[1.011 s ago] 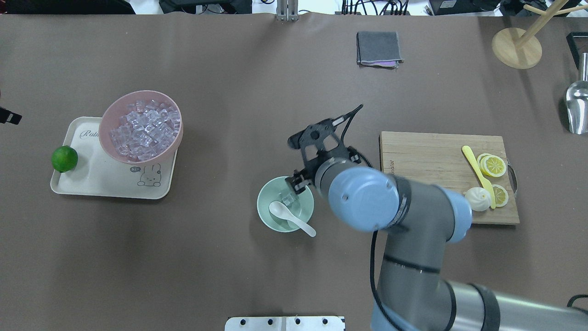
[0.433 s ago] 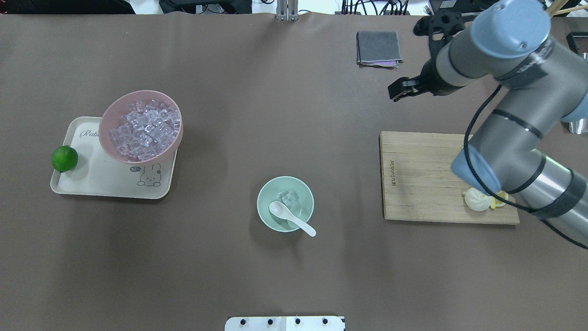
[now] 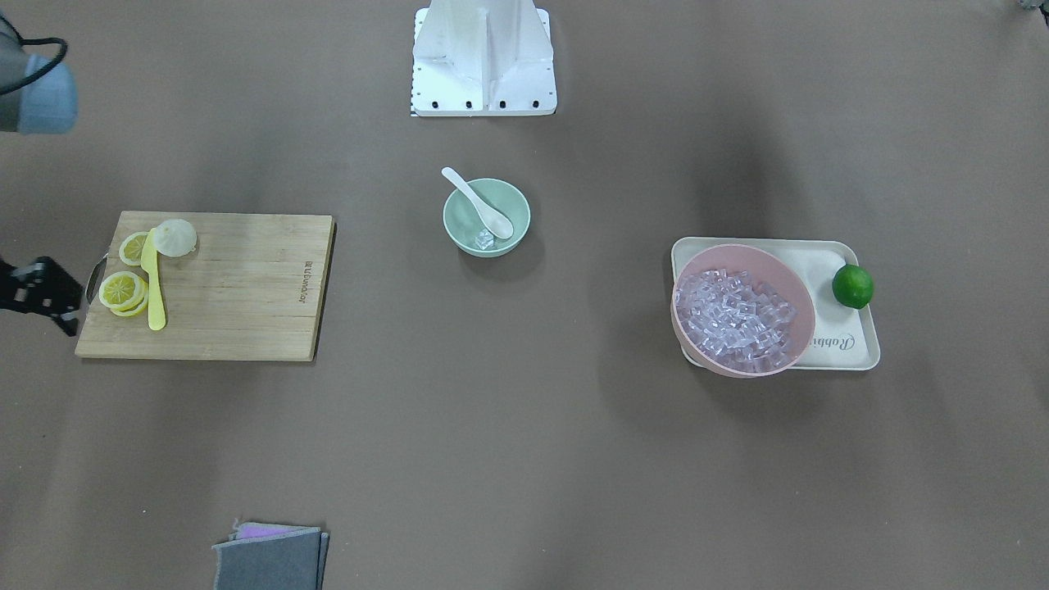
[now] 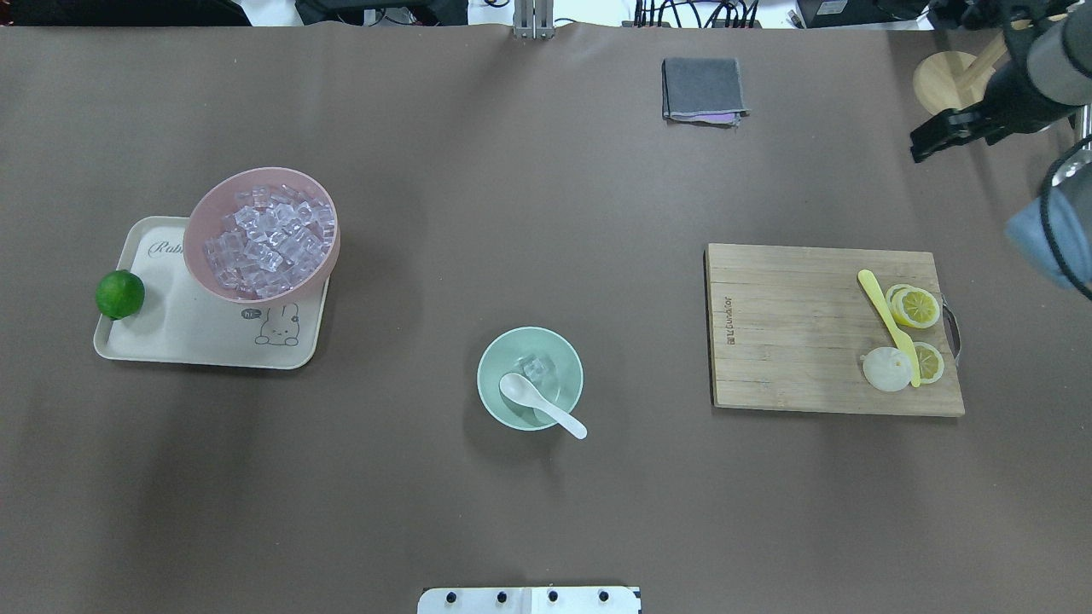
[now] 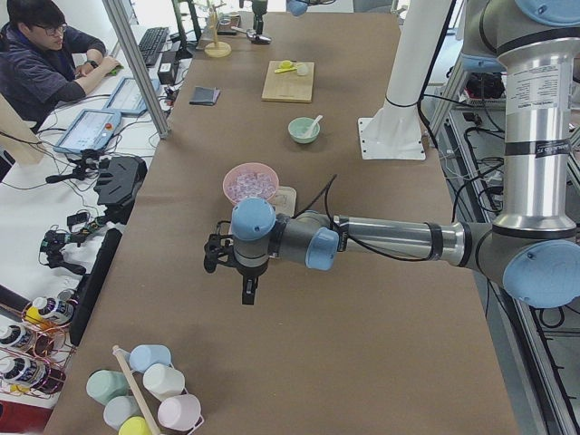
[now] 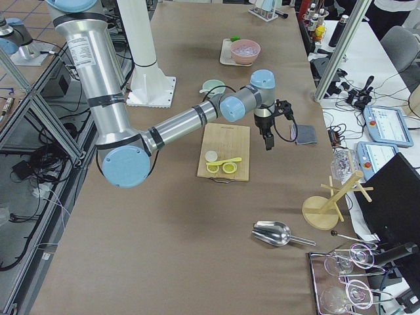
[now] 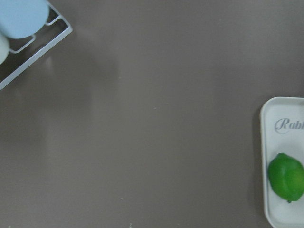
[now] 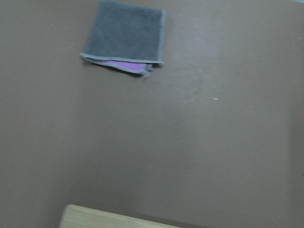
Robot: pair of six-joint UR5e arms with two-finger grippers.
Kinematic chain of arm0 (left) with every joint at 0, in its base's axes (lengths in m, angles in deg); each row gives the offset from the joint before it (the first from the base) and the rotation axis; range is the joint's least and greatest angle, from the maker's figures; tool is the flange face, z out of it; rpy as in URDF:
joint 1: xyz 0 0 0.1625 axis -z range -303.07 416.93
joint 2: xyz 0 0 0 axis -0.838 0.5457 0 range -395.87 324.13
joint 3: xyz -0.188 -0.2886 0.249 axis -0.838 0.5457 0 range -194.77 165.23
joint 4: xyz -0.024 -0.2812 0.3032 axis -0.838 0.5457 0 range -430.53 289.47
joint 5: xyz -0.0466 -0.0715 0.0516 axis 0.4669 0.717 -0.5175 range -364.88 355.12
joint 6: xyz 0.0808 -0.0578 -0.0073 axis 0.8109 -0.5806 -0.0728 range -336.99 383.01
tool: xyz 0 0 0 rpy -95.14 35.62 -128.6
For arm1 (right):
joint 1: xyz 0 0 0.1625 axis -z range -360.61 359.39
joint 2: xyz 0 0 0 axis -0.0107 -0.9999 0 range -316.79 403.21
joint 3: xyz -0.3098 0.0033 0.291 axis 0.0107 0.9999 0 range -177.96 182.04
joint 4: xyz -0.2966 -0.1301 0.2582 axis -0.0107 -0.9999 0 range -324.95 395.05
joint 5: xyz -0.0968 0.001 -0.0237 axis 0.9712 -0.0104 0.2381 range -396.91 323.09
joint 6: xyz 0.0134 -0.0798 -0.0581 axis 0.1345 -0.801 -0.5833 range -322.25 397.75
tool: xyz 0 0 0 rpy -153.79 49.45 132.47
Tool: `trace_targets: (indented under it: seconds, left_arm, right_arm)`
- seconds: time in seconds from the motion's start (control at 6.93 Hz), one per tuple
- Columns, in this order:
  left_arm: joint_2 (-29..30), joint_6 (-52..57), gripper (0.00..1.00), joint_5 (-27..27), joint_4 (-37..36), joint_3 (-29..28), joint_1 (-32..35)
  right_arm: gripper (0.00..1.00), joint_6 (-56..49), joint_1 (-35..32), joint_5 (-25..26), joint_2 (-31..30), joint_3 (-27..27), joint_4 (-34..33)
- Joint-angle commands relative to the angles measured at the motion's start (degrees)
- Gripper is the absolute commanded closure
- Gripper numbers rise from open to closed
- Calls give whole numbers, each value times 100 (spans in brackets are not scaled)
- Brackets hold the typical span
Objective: Put spoon and ice into bowl
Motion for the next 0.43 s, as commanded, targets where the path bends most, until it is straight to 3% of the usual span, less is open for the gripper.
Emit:
trace_targets:
  seconds: [0.0,0.29]
  left_arm:
    - [2,397,2,-266,-1005,-7,-5]
    - [-32,660,2,-426,-1662,440,12]
  right_arm:
    - [0,-1272,-797,-411,-509,410,-21]
    - [0,-1799,-948,-473,-1174,799,75]
